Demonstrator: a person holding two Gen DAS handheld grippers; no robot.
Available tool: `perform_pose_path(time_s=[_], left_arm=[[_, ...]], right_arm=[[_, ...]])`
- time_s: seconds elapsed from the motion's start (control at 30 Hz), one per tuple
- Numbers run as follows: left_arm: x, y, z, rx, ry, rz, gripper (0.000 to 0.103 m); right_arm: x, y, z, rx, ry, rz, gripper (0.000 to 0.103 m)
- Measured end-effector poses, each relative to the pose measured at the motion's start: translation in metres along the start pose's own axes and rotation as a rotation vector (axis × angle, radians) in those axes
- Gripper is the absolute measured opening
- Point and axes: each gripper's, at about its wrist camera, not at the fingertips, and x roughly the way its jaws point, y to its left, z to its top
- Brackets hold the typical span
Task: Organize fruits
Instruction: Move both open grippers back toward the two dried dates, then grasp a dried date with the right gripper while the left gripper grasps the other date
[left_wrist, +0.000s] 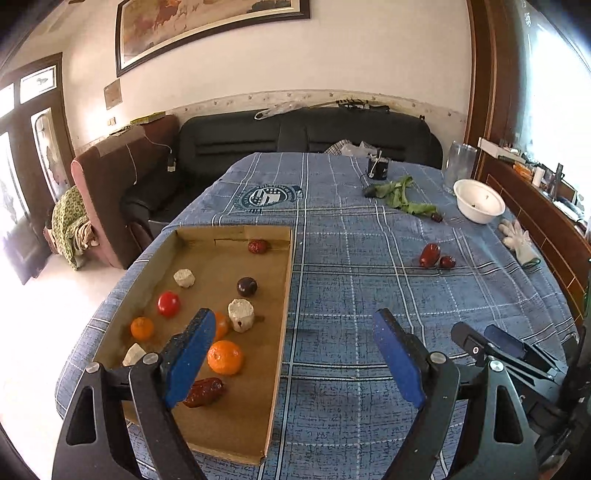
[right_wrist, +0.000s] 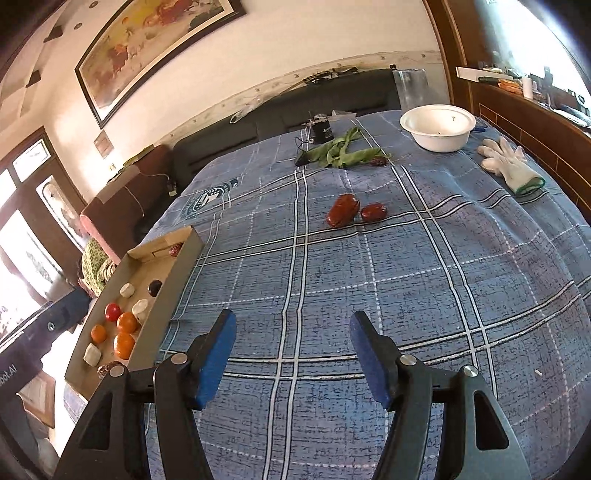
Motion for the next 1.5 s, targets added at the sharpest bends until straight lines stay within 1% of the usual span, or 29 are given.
perform_pose_path(time_s=[0.3, 0.63, 0.77, 0.83, 0.93, 1.0, 1.03, 1.1, 1.13, 1.27, 1.37, 1.5], left_arm=[[0.016, -0.003, -0.003, 0.012, 0.034, 0.012, 0.086], [0.033, -0.008, -0.003, 0.026, 0.07, -0.003, 0.086], [0.043, -0.009, -0.003, 0.004, 0.1, -0.042, 0.086], [0.05, -0.011, -0.005, 0.0, 0.114, -0.062, 0.086], [0.057, -0.017, -0.005, -0.003, 0.135, -0.09, 0.086], [0.061, -0.021, -0.007, -0.005, 0.153, -0.115, 0.086], [0.063, -0.023, -0.007, -0.002, 0.16, -0.124, 0.086], [0.065, -0.024, -0.008, 0.004, 0.163, -0.129, 0.086], [0.065, -0.025, -0.01, 0.006, 0.164, -0.129, 0.086], [0.071, -0.022, -0.011, -0.004, 0.181, -0.132, 0.086], [0.075, -0.021, -0.01, -0.01, 0.189, -0.131, 0.086], [0.082, -0.025, -0.008, -0.019, 0.202, -0.157, 0.086]], right_arm=[[0.011, -0.006, -0.001, 0.005, 0.02, 0.0, 0.069], [0.017, -0.023, 0.005, 0.034, 0.034, -0.01, 0.069], [0.016, -0.041, 0.016, 0.054, 0.036, -0.024, 0.069], [0.018, -0.051, 0.027, 0.054, 0.044, -0.046, 0.069], [0.031, -0.062, 0.046, 0.033, 0.076, -0.067, 0.069], [0.048, -0.065, 0.06, -0.005, 0.088, -0.09, 0.069], [0.055, -0.066, 0.066, -0.033, 0.086, -0.112, 0.068], [0.075, -0.068, 0.078, -0.085, 0.081, -0.178, 0.056], [0.083, -0.07, 0.083, -0.088, 0.087, -0.187, 0.048], [0.113, -0.076, 0.095, -0.099, 0.103, -0.176, 0.048], [0.127, -0.074, 0.099, -0.116, 0.108, -0.175, 0.048], [0.135, -0.068, 0.105, -0.153, 0.106, -0.191, 0.047]])
